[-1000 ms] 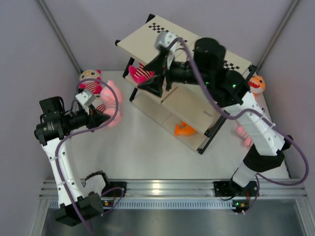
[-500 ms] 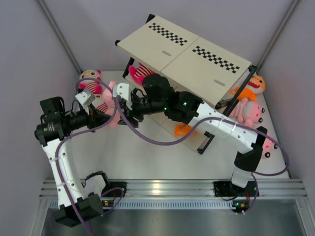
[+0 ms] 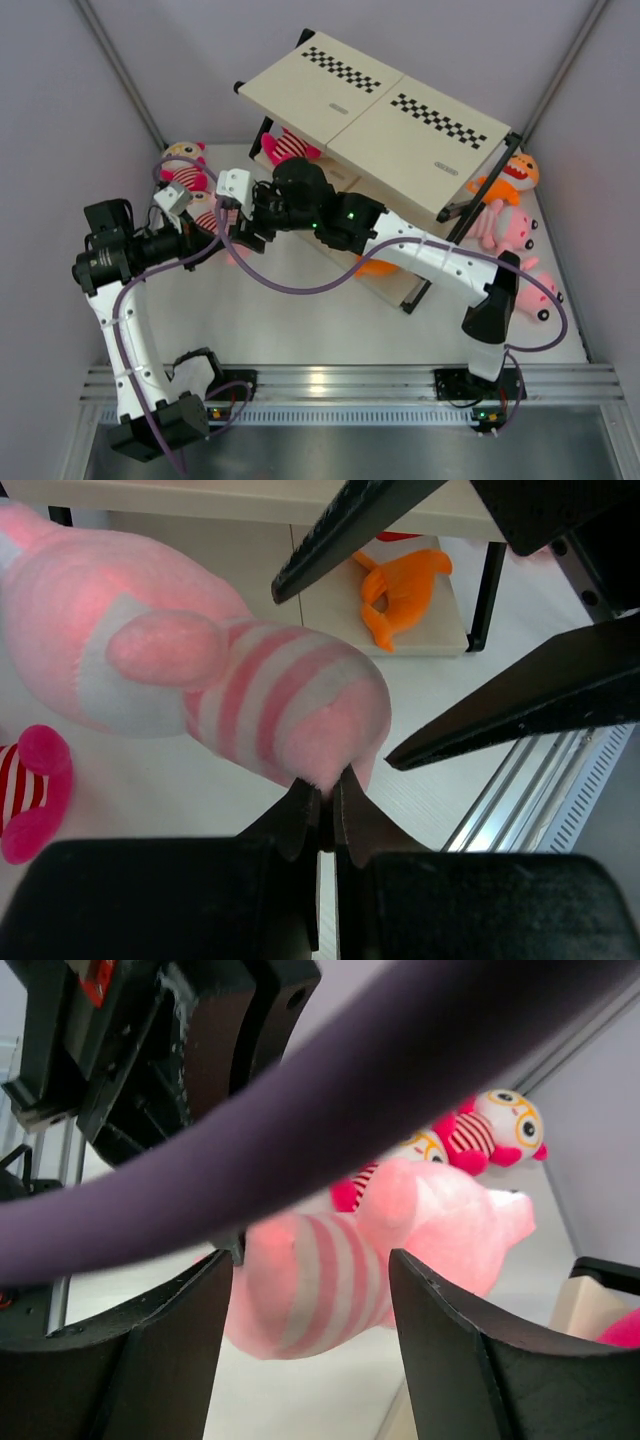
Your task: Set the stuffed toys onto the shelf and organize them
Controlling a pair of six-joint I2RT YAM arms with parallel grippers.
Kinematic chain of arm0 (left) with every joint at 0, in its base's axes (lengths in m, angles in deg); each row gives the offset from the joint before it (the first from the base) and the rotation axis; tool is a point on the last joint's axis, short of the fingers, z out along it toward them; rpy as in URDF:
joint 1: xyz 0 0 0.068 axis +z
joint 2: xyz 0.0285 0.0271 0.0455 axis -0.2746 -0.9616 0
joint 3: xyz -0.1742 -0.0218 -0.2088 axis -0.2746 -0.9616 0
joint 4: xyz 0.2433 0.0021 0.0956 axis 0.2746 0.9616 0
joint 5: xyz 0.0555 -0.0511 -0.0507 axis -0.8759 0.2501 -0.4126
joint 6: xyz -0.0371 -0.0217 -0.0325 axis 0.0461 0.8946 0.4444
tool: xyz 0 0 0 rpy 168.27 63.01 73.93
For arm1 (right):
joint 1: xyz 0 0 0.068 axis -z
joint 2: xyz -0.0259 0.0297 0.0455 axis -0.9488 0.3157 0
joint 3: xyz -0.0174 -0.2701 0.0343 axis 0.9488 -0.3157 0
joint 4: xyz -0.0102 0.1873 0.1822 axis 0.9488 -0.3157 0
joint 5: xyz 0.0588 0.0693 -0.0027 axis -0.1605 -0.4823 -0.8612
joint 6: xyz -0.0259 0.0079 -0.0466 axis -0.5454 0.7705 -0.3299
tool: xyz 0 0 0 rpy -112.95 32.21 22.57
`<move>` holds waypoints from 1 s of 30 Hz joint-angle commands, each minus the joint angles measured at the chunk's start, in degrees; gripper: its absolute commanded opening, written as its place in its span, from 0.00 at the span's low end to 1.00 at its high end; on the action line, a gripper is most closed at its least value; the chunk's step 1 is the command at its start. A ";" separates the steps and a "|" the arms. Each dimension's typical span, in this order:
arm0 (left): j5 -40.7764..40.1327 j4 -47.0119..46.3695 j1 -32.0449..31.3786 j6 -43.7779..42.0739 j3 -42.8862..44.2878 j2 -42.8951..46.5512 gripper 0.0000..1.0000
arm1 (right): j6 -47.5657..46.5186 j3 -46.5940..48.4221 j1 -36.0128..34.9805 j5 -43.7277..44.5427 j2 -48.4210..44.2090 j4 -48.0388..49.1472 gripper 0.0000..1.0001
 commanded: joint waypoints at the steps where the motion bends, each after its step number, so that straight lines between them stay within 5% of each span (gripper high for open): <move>1: 3.81 -0.04 -0.86 -2.11 2.28 1.10 0.00 | -0.74 -3.33 0.17 -3.69 -0.26 -0.33 0.66; 6: 6.88 -0.04 -0.86 -2.81 2.55 0.40 0.00 | 3.20 -18.52 0.26 -6.52 -7.55 12.37 0.71; 17: 8.29 0.04 -1.04 -2.73 -0.09 0.93 0.00 | 8.66 -16.10 0.26 -5.99 -4.67 18.92 0.60; 23: 6.72 0.04 -1.04 -1.85 1.32 1.10 0.00 | 9.19 -13.62 0.26 -4.77 -2.28 16.63 0.01; 26: 4.26 -0.04 -1.04 4.20 3.95 1.10 0.00 | 9.19 -13.80 0.26 -1.43 -4.48 17.77 0.00; 30: -2.76 -0.04 -1.04 14.38 7.03 0.75 0.70 | 9.02 -12.14 0.26 4.28 -7.38 20.93 0.00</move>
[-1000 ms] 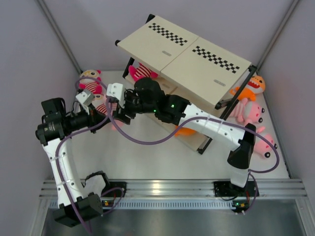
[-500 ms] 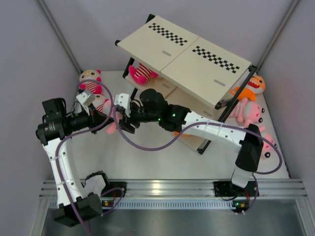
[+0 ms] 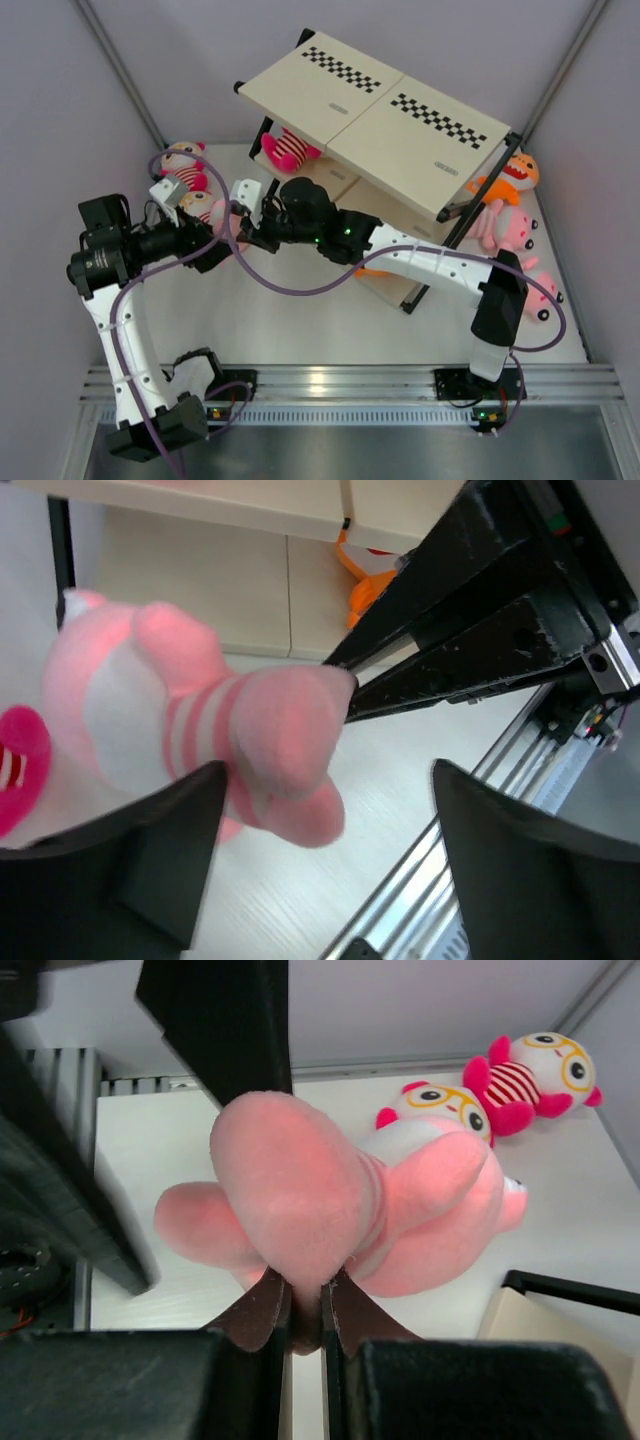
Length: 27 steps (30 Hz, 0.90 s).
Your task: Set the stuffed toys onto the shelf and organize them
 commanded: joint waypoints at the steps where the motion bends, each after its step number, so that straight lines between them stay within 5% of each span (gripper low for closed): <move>1: -8.74 -1.09 -0.49 10.14 4.63 0.51 0.98 | 0.73 5.85 -0.46 6.51 -4.67 8.17 0.00; 4: -24.20 -1.01 -0.58 19.38 10.69 -0.90 0.99 | 0.65 9.10 -0.46 13.00 -5.73 12.29 0.00; 8: -32.87 -1.01 -0.58 23.86 17.89 -1.16 0.99 | -0.50 13.94 -0.02 22.60 -5.03 18.97 0.00; 15: -33.33 -1.01 -0.49 27.83 28.71 -2.83 0.99 | 5.83 20.35 6.13 27.35 0.06 34.01 0.00; 21: -34.29 -1.27 -0.40 26.69 23.45 -3.80 0.99 | -1.28 27.31 7.36 53.16 8.06 45.77 0.00; 27: -34.73 -2.41 -0.40 25.28 19.49 -4.59 0.99 | 0.55 27.66 8.95 61.20 13.25 47.82 0.00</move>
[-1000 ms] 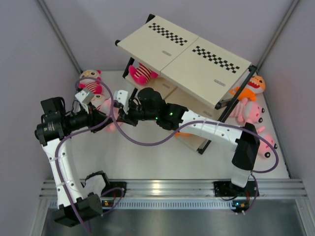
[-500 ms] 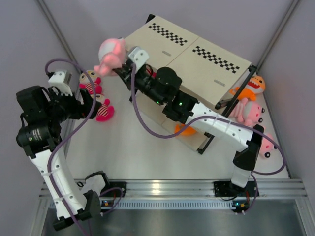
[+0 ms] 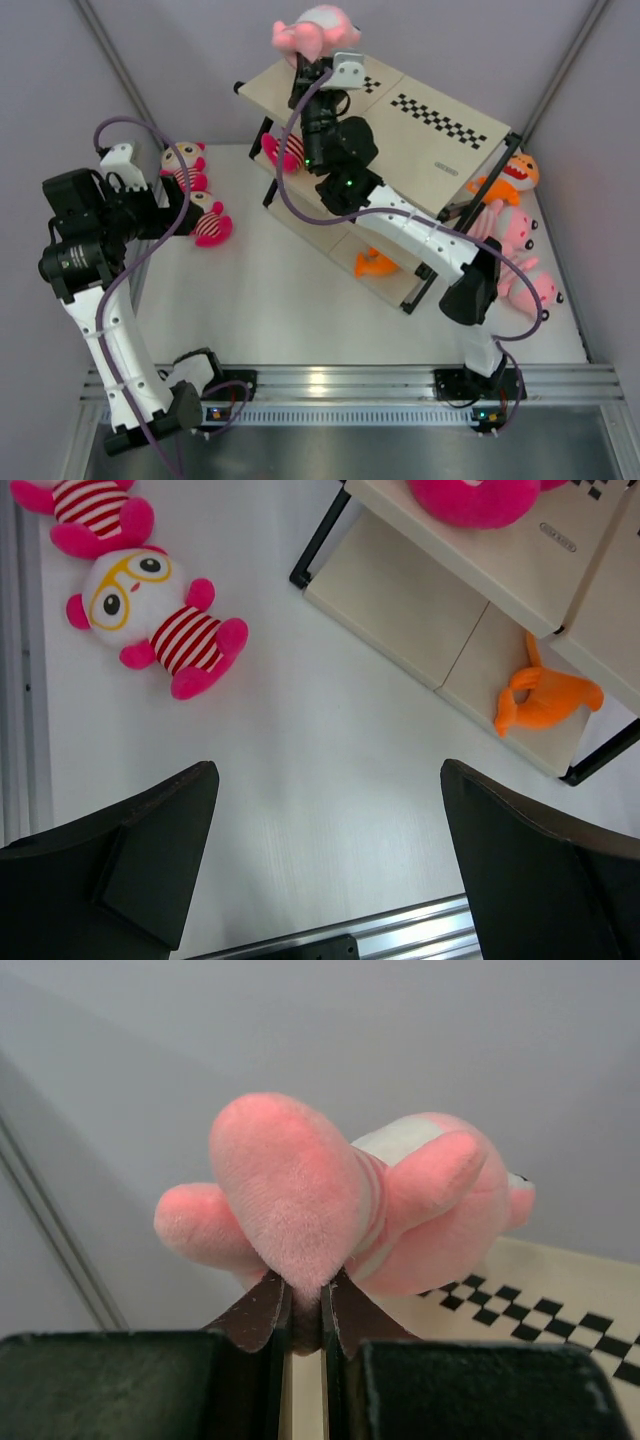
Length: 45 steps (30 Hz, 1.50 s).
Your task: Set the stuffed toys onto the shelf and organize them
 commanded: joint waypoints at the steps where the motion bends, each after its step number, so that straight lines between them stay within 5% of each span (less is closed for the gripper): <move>1: -0.92 -2.19 0.01 -0.95 -1.32 -0.59 0.99 | 1.32 1.71 0.64 7.89 3.22 3.19 0.00; 13: -0.74 -2.19 0.01 -3.15 -3.34 -0.59 0.99 | -1.92 1.64 -0.76 14.04 6.30 4.67 0.00; 20: -0.13 -2.11 0.01 -4.64 -4.04 -0.68 0.99 | -6.58 -9.86 -2.78 11.59 -2.98 7.58 0.58; 26: -0.39 -2.11 -0.08 -5.52 -4.66 -0.85 0.99 | 0.52 -19.03 -3.93 0.35 -18.10 -14.18 0.78; 37: 2.60 -2.19 0.01 -4.73 -4.75 -1.03 0.99 | 1.76 -9.54 -1.39 -20.84 -25.16 -42.07 0.79; 45: 2.51 -2.11 0.01 -5.78 -5.54 0.37 0.99 | 8.62 -2.32 11.00 -42.11 -19.63 -50.26 0.54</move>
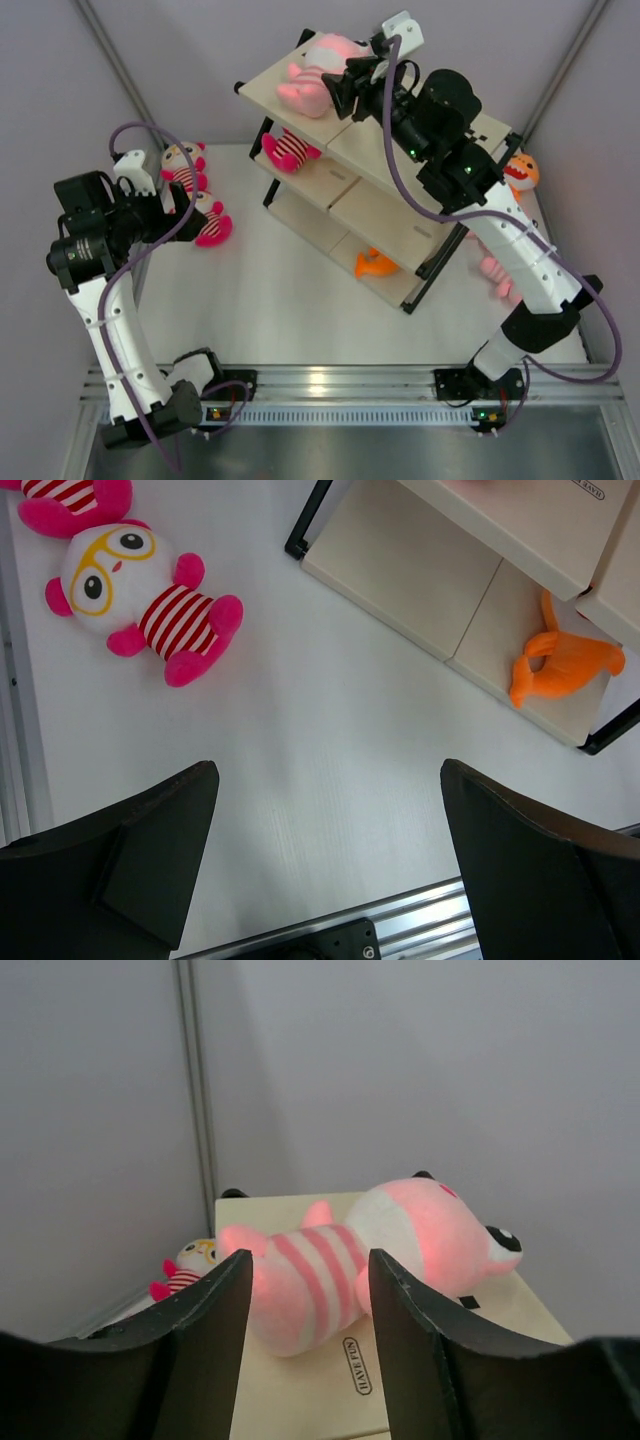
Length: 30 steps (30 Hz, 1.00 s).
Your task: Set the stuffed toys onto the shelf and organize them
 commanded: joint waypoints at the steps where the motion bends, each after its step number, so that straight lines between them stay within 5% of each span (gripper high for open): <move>1: 1.33 -2.02 0.01 -1.24 -0.45 1.67 0.99 | 3.88 1.09 5.28 -11.63 2.51 -4.66 0.49; 6: 1.33 -2.10 0.01 -1.33 -0.80 1.75 0.99 | 4.84 -4.00 5.47 -15.50 1.81 -0.62 0.50; 20: 1.51 -2.02 0.01 -1.50 -0.97 2.19 0.99 | 11.35 -5.96 5.47 -9.17 3.92 7.12 0.48; 25: 1.60 -2.02 0.01 -2.20 -2.03 2.20 0.99 | 9.60 -4.81 5.47 -13.20 -0.63 1.85 0.71; 30: 2.21 -2.02 0.01 -2.65 -3.61 2.19 0.99 | 6.17 -0.42 5.55 -11.29 -7.49 -5.78 0.83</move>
